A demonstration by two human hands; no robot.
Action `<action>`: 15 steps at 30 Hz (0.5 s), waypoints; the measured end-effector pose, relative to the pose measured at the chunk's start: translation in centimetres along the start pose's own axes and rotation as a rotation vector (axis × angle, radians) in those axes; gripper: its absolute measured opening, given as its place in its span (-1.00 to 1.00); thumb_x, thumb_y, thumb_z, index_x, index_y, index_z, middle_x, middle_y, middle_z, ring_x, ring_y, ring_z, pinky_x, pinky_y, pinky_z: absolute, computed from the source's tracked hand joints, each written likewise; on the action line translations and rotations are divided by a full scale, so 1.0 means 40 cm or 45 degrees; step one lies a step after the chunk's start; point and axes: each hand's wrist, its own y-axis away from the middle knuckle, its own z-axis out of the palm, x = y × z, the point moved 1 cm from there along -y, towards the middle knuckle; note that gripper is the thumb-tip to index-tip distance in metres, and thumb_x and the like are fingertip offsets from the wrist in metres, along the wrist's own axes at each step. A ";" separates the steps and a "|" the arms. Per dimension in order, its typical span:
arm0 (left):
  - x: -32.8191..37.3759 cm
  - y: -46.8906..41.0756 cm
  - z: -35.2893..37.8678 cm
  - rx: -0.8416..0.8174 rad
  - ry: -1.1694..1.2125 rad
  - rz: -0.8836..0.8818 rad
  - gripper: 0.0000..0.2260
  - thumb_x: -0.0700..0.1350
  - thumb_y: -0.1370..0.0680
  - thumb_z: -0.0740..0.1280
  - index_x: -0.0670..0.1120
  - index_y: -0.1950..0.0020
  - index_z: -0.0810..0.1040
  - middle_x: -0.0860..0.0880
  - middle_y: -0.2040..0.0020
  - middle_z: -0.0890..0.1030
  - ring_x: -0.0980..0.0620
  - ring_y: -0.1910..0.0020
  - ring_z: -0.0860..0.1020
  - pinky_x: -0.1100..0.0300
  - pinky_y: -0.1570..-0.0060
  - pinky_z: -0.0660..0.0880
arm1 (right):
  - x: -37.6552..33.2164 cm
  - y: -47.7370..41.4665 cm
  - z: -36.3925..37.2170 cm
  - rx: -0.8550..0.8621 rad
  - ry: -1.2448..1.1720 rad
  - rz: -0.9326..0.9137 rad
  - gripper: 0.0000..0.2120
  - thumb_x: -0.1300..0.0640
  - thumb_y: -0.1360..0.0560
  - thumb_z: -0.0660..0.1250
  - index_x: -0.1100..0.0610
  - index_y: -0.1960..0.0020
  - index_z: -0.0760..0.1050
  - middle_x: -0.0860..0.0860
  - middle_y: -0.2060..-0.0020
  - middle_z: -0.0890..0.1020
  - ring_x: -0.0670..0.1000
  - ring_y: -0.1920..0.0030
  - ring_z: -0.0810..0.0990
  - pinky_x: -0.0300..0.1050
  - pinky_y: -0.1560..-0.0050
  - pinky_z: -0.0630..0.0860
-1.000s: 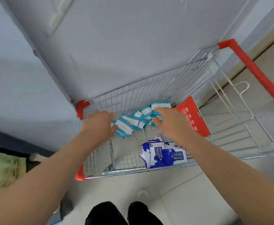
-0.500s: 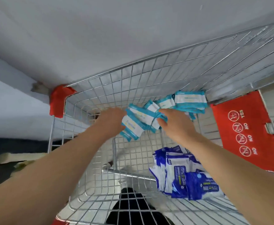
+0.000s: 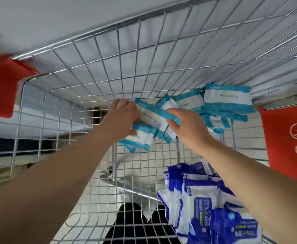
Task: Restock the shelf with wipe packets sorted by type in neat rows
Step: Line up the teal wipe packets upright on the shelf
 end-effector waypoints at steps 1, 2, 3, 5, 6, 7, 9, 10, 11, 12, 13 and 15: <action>-0.010 0.007 -0.008 -0.003 0.051 -0.027 -0.69 0.13 -0.39 0.44 0.07 -0.02 0.46 0.04 -0.04 0.48 -0.06 -0.21 0.39 0.03 -0.31 0.18 | -0.003 -0.006 0.002 -0.005 0.023 -0.031 -0.62 0.05 -0.58 0.26 0.08 -0.38 0.43 0.04 -0.26 0.56 0.06 -0.27 0.50 -0.10 -0.23 0.38; -0.024 0.017 -0.014 -0.018 0.153 -0.056 -0.73 0.09 -0.39 0.45 0.07 0.05 0.42 0.07 0.07 0.49 -0.04 -0.12 0.46 0.09 -0.23 0.23 | -0.007 -0.014 0.002 -0.009 0.054 -0.063 -0.62 0.05 -0.58 0.26 0.08 -0.38 0.43 0.03 -0.26 0.56 0.07 -0.27 0.49 -0.09 -0.23 0.37; -0.038 0.029 -0.021 -0.051 0.294 -0.091 -0.74 0.04 -0.40 0.46 0.06 0.07 0.40 0.09 0.14 0.50 -0.03 -0.03 0.51 0.13 -0.12 0.30 | -0.013 -0.023 0.003 -0.016 0.085 -0.092 -0.61 0.05 -0.58 0.26 0.08 -0.38 0.43 0.03 -0.25 0.57 0.08 -0.26 0.48 -0.08 -0.23 0.37; -0.065 0.056 -0.027 -0.163 0.492 -0.157 -0.75 -0.03 -0.41 0.47 0.08 -0.03 0.49 0.08 0.11 0.56 0.00 0.06 0.54 0.15 0.02 0.42 | -0.025 -0.045 0.009 -0.028 0.133 -0.136 -0.62 0.05 -0.55 0.30 0.10 -0.35 0.45 0.06 -0.18 0.60 0.11 -0.21 0.49 -0.04 -0.20 0.37; -0.076 0.068 -0.024 -0.216 0.473 -0.156 -0.72 -0.04 -0.43 0.45 0.09 -0.10 0.52 0.06 0.04 0.59 0.01 0.04 0.54 0.13 0.02 0.46 | -0.032 -0.058 0.015 -0.028 0.155 -0.156 -0.63 0.04 -0.54 0.32 0.10 -0.32 0.48 0.08 -0.12 0.63 0.12 -0.16 0.50 -0.03 -0.16 0.39; -0.084 0.075 -0.014 -0.244 0.402 -0.137 -0.72 -0.04 -0.44 0.44 0.07 -0.14 0.55 0.03 -0.04 0.59 0.00 -0.02 0.52 0.11 -0.02 0.46 | -0.038 -0.069 0.023 -0.025 0.184 -0.176 -0.64 0.03 -0.52 0.33 0.10 -0.29 0.50 0.08 -0.05 0.64 0.12 -0.11 0.51 -0.02 -0.12 0.40; -0.095 0.076 0.017 -0.187 0.306 -0.085 -0.72 -0.05 -0.44 0.45 0.01 -0.14 0.59 -0.01 -0.25 0.49 -0.04 -0.21 0.43 0.07 -0.16 0.41 | -0.046 -0.090 0.045 -0.016 0.269 -0.205 -0.65 -0.02 -0.49 0.34 0.07 -0.24 0.52 0.04 0.01 0.64 0.10 -0.06 0.50 -0.03 -0.06 0.41; -0.095 0.072 0.030 -0.149 0.289 -0.059 -0.71 -0.05 -0.41 0.47 -0.01 -0.12 0.59 -0.02 -0.34 0.42 -0.06 -0.29 0.37 0.06 -0.22 0.36 | -0.046 -0.099 0.055 -0.011 0.312 -0.209 -0.66 -0.04 -0.49 0.34 0.06 -0.22 0.52 0.03 0.02 0.64 0.09 -0.05 0.50 -0.03 -0.05 0.42; -0.092 0.067 0.043 -0.128 0.242 -0.021 -0.70 -0.03 -0.40 0.48 -0.01 -0.10 0.59 0.00 -0.38 0.39 -0.06 -0.33 0.33 0.06 -0.26 0.33 | -0.044 -0.108 0.065 0.001 0.341 -0.208 -0.67 -0.05 -0.48 0.34 0.05 -0.20 0.52 0.02 0.04 0.63 0.08 -0.03 0.50 -0.04 -0.03 0.41; -0.089 0.061 0.054 -0.126 0.170 0.014 -0.69 -0.01 -0.39 0.48 0.00 -0.11 0.58 0.02 -0.38 0.39 -0.04 -0.33 0.34 0.07 -0.27 0.31 | -0.042 -0.114 0.071 0.016 0.348 -0.202 -0.69 -0.05 -0.47 0.34 0.03 -0.17 0.52 0.00 0.05 0.63 0.08 -0.02 0.50 -0.05 0.00 0.38; -0.086 0.057 0.063 -0.120 0.113 0.029 -0.66 0.01 -0.38 0.48 0.02 -0.12 0.57 0.04 -0.34 0.42 -0.03 -0.30 0.37 0.07 -0.26 0.29 | -0.039 -0.120 0.077 0.036 0.338 -0.194 -0.72 -0.04 -0.46 0.34 0.02 -0.13 0.53 -0.01 0.08 0.62 0.07 0.00 0.49 -0.06 0.03 0.35; -0.083 0.051 0.065 -0.085 0.048 0.017 -0.63 0.06 -0.37 0.48 0.05 -0.13 0.55 0.08 -0.24 0.47 -0.01 -0.23 0.39 0.08 -0.24 0.24 | -0.039 -0.125 0.083 0.062 0.325 -0.183 -0.78 -0.02 -0.44 0.36 0.01 -0.05 0.53 -0.04 0.14 0.62 0.07 0.06 0.51 -0.09 0.11 0.27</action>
